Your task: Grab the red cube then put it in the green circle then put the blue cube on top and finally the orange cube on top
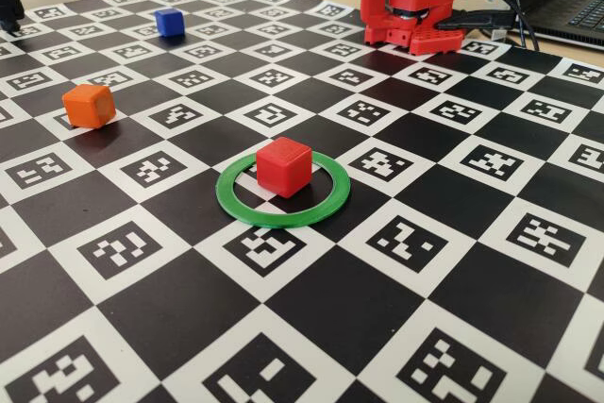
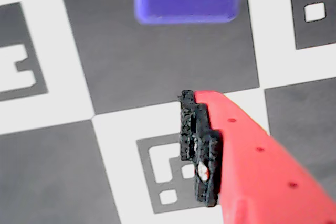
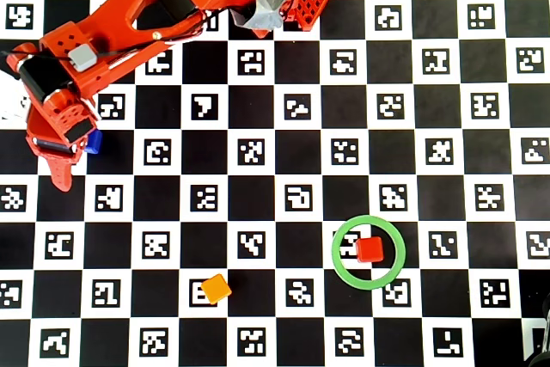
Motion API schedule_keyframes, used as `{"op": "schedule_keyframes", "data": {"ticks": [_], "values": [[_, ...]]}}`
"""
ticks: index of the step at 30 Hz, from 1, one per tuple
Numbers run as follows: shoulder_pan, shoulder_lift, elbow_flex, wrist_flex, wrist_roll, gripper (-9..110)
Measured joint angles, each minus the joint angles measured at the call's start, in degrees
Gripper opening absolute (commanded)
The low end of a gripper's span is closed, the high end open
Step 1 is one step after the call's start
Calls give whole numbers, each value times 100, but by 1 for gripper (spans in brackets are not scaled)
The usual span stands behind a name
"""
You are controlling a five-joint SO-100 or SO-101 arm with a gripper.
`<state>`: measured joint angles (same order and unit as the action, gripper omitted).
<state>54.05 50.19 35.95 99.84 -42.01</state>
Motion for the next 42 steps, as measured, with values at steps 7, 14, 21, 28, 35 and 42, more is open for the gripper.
{"op": "schedule_keyframes", "data": {"ticks": [7, 14, 21, 28, 35, 42], "values": [[132, -308, 0, 0, -123, 42], [237, -308, 272, 0, -255, 42], [272, -308, 949, -211, -325, 42], [272, -308, 1301, -650, -325, 42], [272, -308, 1327, -967, -325, 42], [325, -352, 1415, -1151, -413, 42]]}}
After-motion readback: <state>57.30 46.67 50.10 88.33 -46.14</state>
